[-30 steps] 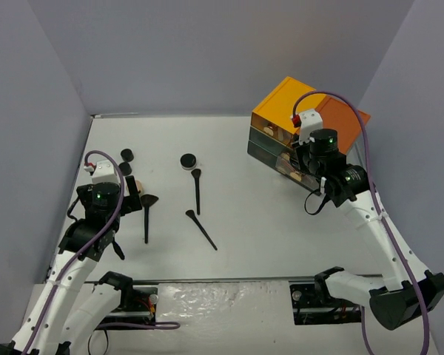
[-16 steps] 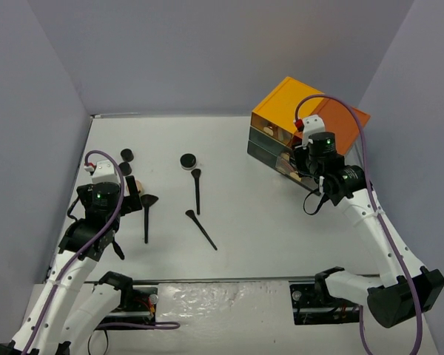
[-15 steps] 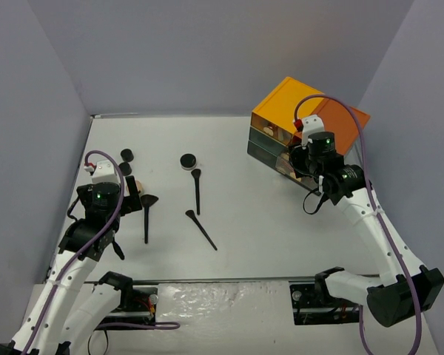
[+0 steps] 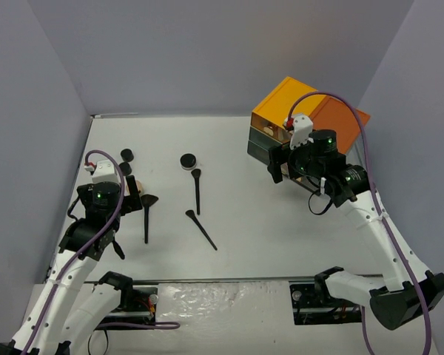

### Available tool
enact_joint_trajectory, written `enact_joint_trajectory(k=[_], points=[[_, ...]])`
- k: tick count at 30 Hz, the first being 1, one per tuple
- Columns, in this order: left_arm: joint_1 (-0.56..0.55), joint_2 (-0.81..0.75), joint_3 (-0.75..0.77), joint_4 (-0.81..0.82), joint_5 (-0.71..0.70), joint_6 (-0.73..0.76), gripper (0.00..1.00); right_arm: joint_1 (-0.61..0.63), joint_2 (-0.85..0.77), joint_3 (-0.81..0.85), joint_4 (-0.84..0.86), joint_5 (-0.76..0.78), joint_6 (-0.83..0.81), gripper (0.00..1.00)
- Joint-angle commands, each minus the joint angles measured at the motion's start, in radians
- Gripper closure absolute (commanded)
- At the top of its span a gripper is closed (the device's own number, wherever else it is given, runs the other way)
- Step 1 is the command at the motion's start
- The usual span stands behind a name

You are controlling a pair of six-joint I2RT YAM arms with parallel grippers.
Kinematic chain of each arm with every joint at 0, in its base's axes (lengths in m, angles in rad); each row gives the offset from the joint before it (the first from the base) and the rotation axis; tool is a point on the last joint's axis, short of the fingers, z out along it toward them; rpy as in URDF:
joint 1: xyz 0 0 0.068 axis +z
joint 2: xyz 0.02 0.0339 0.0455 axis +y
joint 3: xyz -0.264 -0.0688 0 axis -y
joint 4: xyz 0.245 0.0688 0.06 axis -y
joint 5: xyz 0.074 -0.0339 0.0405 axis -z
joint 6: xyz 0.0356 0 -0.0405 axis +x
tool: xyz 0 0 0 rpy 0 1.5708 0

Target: Organize the makeup

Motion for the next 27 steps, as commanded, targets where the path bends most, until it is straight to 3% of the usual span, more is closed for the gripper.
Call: enact_joint_trajectory(k=[1, 9, 27], points=[[0.005, 0.012, 0.019, 0.066, -0.001, 0.011, 0.03, 0.066, 0.009, -0.007, 0.054, -0.141, 0.048, 0.07], [0.005, 0.014, 0.019, 0.065, -0.004, 0.011, 0.03, 0.092, 0.079, -0.043, 0.055, -0.047, 0.063, 0.02], [0.006, -0.005, 0.019, 0.061, -0.018, 0.014, 0.03, -0.03, 0.197, 0.058, 0.061, 0.258, 0.018, 0.0]])
